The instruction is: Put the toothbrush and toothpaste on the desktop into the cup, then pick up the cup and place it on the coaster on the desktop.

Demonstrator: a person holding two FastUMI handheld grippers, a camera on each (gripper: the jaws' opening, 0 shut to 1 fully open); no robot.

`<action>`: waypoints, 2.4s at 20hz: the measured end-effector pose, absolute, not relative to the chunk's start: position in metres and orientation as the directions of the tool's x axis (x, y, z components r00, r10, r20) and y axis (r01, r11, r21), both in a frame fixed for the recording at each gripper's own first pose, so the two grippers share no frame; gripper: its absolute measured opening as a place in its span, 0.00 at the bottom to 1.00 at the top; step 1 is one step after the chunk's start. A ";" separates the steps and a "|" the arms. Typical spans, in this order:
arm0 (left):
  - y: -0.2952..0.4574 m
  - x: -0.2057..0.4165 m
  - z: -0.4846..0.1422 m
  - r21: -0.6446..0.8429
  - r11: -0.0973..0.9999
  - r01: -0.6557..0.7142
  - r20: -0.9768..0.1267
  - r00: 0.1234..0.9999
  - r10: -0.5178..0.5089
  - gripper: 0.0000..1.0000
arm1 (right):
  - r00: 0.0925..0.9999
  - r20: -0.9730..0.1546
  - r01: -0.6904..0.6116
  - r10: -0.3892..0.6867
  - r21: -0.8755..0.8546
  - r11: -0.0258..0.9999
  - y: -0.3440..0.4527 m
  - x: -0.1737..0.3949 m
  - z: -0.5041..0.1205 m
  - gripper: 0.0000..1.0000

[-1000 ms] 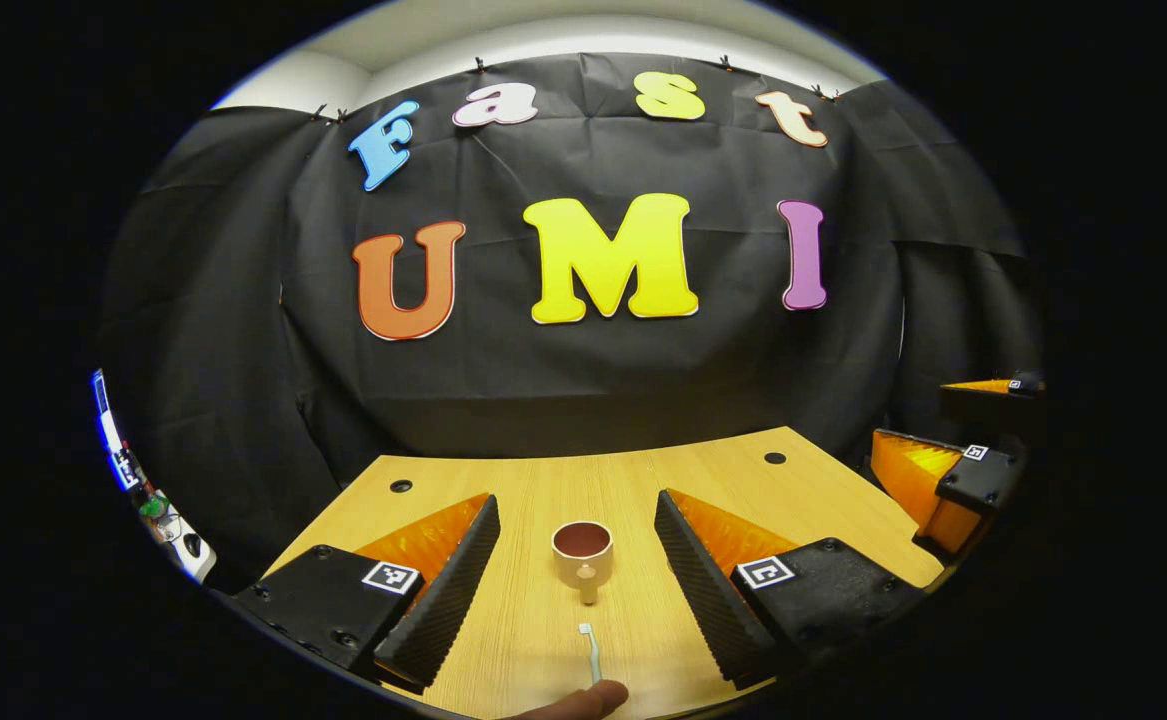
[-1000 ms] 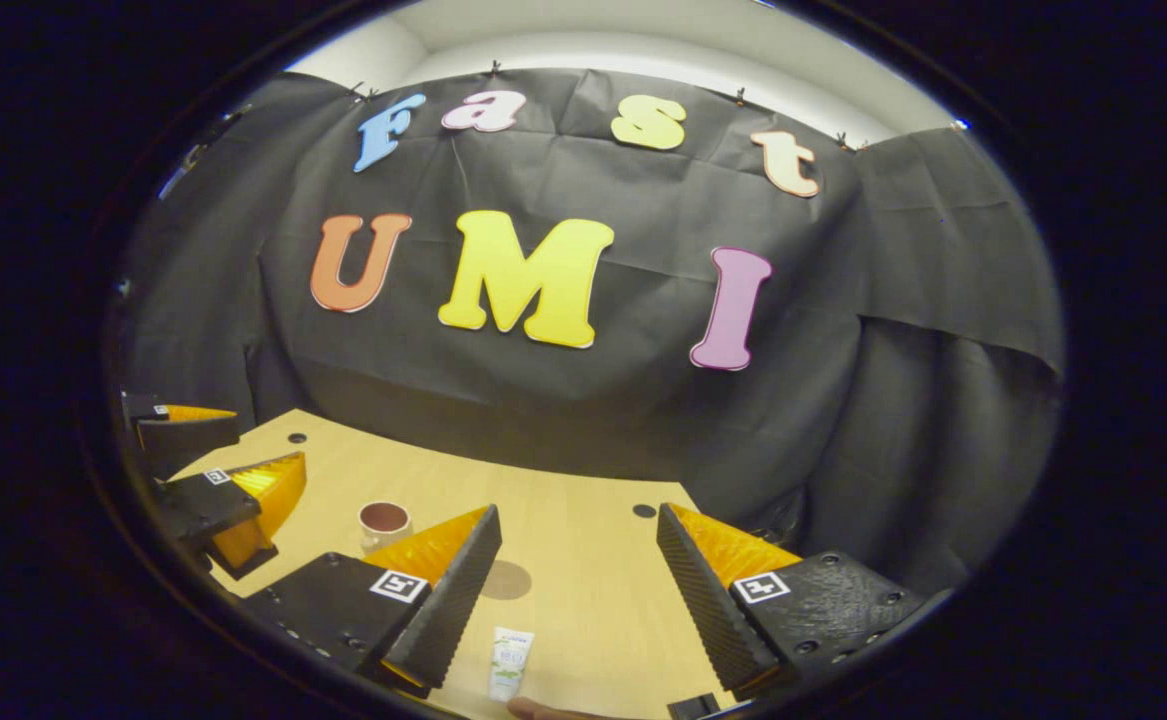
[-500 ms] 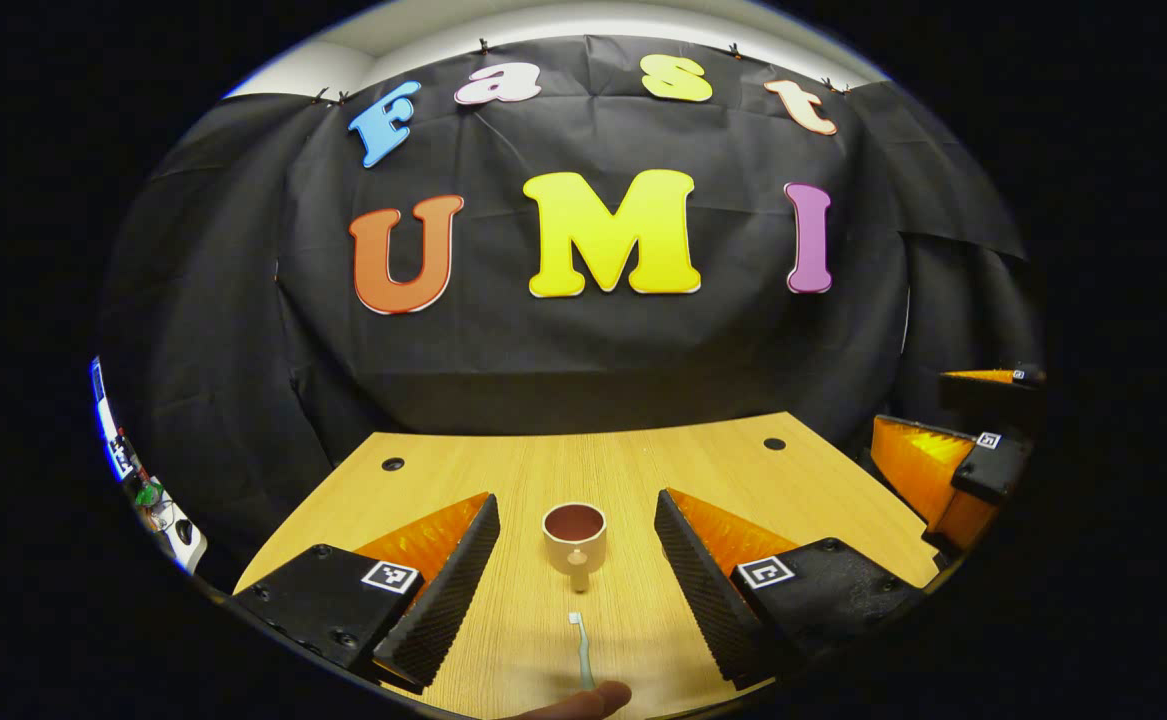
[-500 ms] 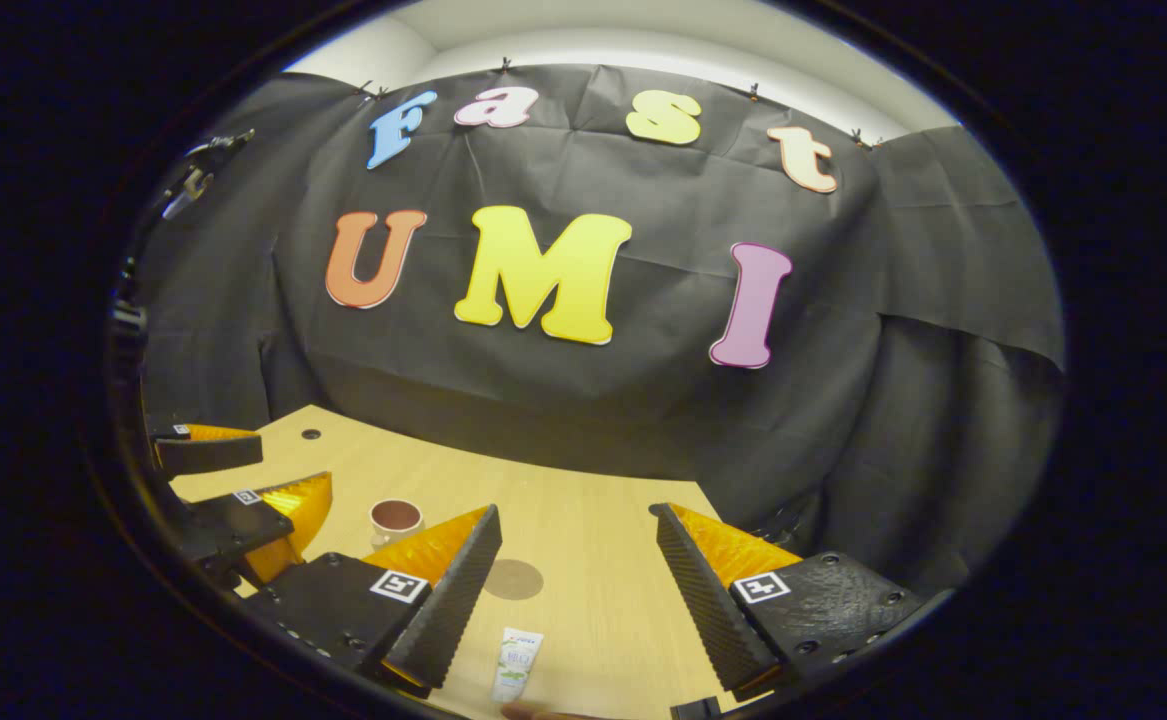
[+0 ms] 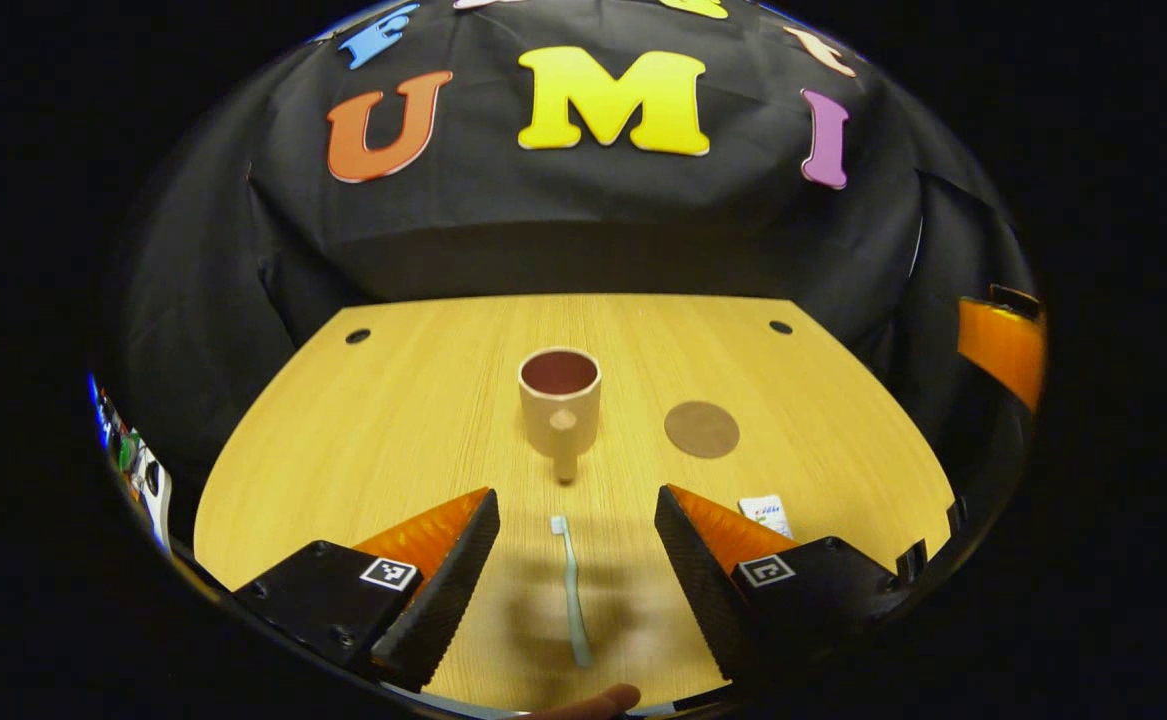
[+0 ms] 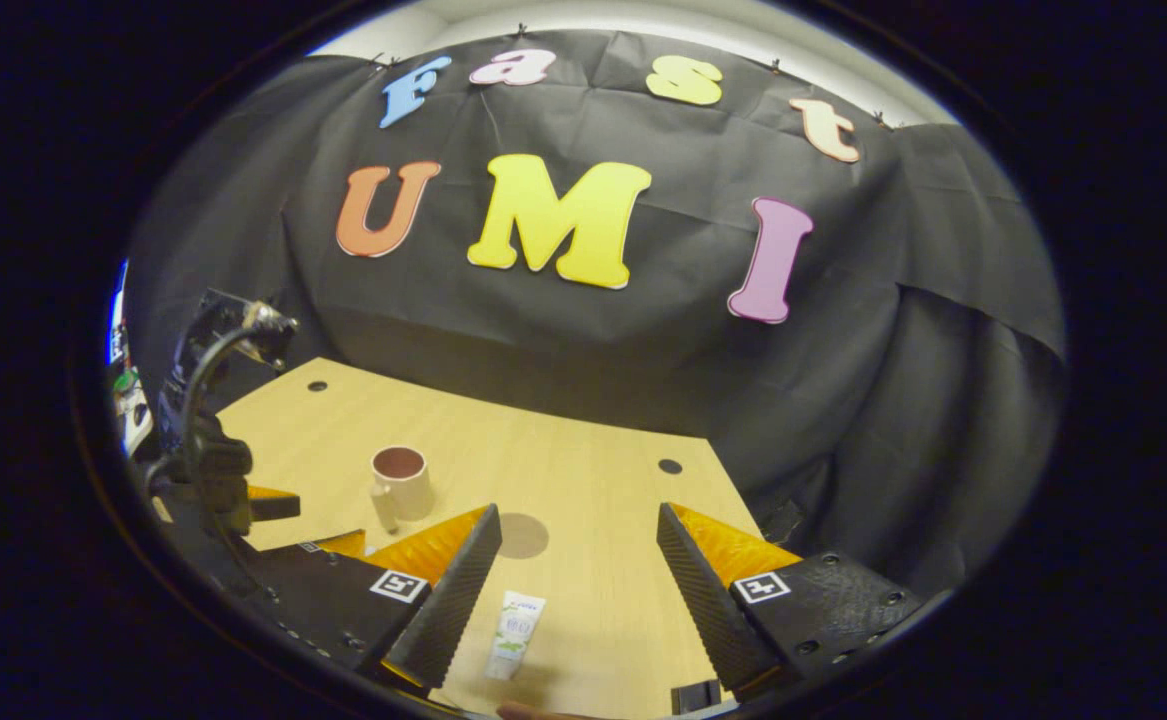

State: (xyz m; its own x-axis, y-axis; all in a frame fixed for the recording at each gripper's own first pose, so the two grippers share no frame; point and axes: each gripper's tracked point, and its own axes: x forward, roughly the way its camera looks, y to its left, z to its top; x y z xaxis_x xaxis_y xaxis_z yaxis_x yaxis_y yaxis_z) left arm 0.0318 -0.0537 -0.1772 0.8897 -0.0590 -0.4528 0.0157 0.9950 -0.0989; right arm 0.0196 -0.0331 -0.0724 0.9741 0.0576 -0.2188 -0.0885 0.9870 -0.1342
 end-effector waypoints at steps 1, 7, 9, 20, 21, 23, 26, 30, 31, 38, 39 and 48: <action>-0.055 0.032 -0.192 -0.110 0.994 0.013 -0.486 0.872 -0.065 1.00 | 0.972 -0.230 -0.089 0.053 -0.146 0.985 -0.034 0.017 -0.078 0.95; -0.059 0.035 -0.251 -0.149 0.987 -0.054 -0.610 0.791 -0.049 1.00 | 0.954 -0.298 -0.086 0.022 -0.204 0.975 -0.048 0.000 -0.103 0.95; -0.060 0.038 -0.262 -0.142 0.987 -0.070 -0.635 0.771 -0.037 1.00 | 0.946 -0.324 -0.091 0.023 -0.198 0.976 -0.045 -0.004 -0.109 0.95; -0.061 0.038 -0.285 -0.163 0.981 -0.106 -0.721 0.692 -0.045 0.45 | 0.939 -0.343 -0.120 0.030 -0.243 0.963 -0.042 -0.006 -0.113 0.98; -0.059 0.037 -0.286 -0.165 0.981 -0.105 -0.727 0.685 -0.049 0.41 | 0.938 -0.345 -0.121 0.031 -0.242 0.963 -0.042 -0.005 -0.114 0.98; -0.060 0.036 -0.288 -0.166 0.981 -0.102 -0.734 0.677 -0.054 0.32 | 0.935 -0.354 -0.124 0.034 -0.236 0.964 -0.041 -0.005 -0.117 0.95; -0.067 0.034 -0.285 -0.191 0.979 -0.073 -0.733 0.674 -0.093 0.24 | 0.927 -0.372 -0.133 0.040 -0.228 0.965 -0.041 -0.005 -0.124 0.98; -0.067 0.031 -0.289 -0.174 0.982 -0.080 -0.752 0.654 -0.080 0.16 | 0.915 -0.401 -0.140 0.044 -0.213 0.967 -0.041 -0.004 -0.131 0.98; -0.066 0.031 -0.288 -0.167 0.983 -0.078 -0.758 0.648 -0.077 0.14 | 0.910 -0.412 -0.141 0.045 -0.205 0.968 -0.042 -0.005 -0.134 0.95; -0.065 0.026 -0.283 -0.167 0.984 -0.061 -0.756 0.649 -0.088 0.07 | 0.828 -0.556 -0.165 0.078 -0.108 0.980 -0.038 0.009 -0.183 0.95; -0.062 0.023 -0.279 -0.165 0.984 -0.065 -0.747 0.660 -0.082 0.07 | 0.806 -0.586 -0.168 0.086 -0.086 0.982 -0.038 0.015 -0.197 0.95; -0.041 -0.004 -0.199 -0.195 0.976 -0.094 -0.623 0.781 -0.049 0.07 | 0.656 -0.743 -0.177 0.131 0.017 0.984 -0.006 0.032 -0.271 0.94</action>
State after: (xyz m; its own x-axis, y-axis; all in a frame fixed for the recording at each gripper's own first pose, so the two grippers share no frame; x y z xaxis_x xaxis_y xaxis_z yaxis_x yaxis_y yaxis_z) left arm -0.0037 -0.0413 -0.1989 0.7806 -0.0491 -0.6230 -0.0940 0.9764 -0.1946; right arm 0.0317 -0.0058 -0.2708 0.6565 0.1310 -0.7429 -0.1771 0.9840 0.0170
